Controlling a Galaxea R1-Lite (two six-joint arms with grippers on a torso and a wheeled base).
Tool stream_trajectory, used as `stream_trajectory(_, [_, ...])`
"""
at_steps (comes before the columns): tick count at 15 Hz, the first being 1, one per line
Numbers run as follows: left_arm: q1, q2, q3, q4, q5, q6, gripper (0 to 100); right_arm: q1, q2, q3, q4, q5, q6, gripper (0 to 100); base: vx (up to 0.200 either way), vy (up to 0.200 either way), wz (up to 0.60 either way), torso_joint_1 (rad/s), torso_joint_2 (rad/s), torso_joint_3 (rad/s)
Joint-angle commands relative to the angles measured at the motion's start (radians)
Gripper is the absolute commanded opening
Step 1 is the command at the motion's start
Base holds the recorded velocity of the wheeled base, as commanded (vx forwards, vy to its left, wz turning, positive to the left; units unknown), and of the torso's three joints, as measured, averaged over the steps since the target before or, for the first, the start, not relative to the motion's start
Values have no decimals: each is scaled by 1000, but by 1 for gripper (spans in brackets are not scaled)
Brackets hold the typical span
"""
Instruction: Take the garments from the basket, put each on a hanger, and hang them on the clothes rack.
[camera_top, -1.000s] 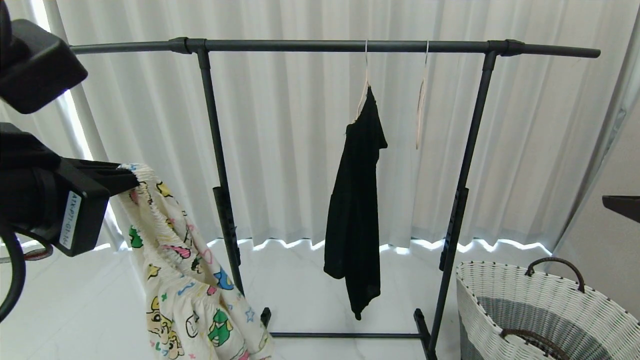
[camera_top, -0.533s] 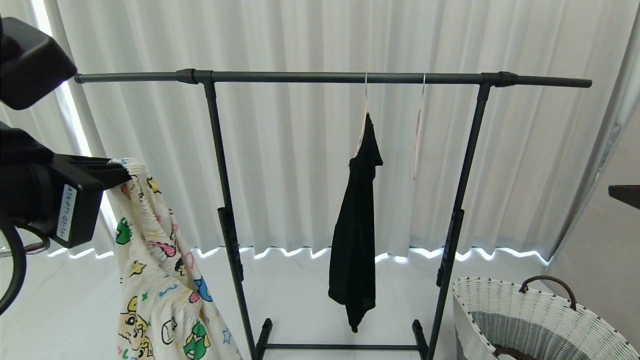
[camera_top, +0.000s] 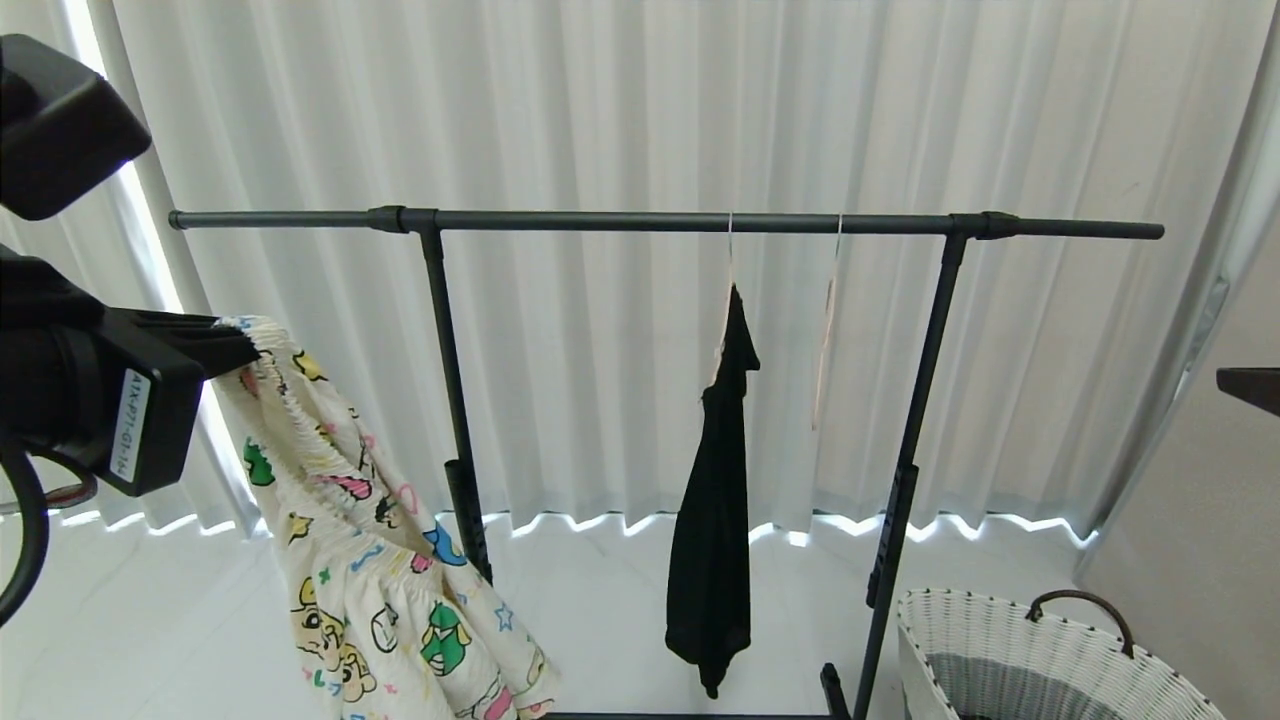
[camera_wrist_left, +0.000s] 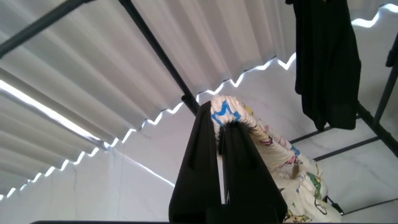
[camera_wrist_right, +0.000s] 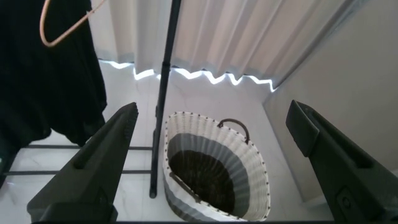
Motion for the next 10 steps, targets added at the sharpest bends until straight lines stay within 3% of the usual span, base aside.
stream_trajectory(1, [1,3,-1,0,0,0,0,0,3,1,-1,-1,-2,100,0,0,0,217,-491,-281])
stream_trajectory(4, [1,3,-1,0,0,0,0,2,2,11,-1,-1,-13,100,0,0,0,230,-509,-281])
stream_trajectory(7, [3,3,-1,0,12,0,0,2,0,29,-2,-1,-14,100,0,0,0,95,-194,-106])
stream_trajectory(10, [6,5,-1,0,58,0,0,2,-5,29,-2,-1,-14,100,0,200,0,19,-36,-20])
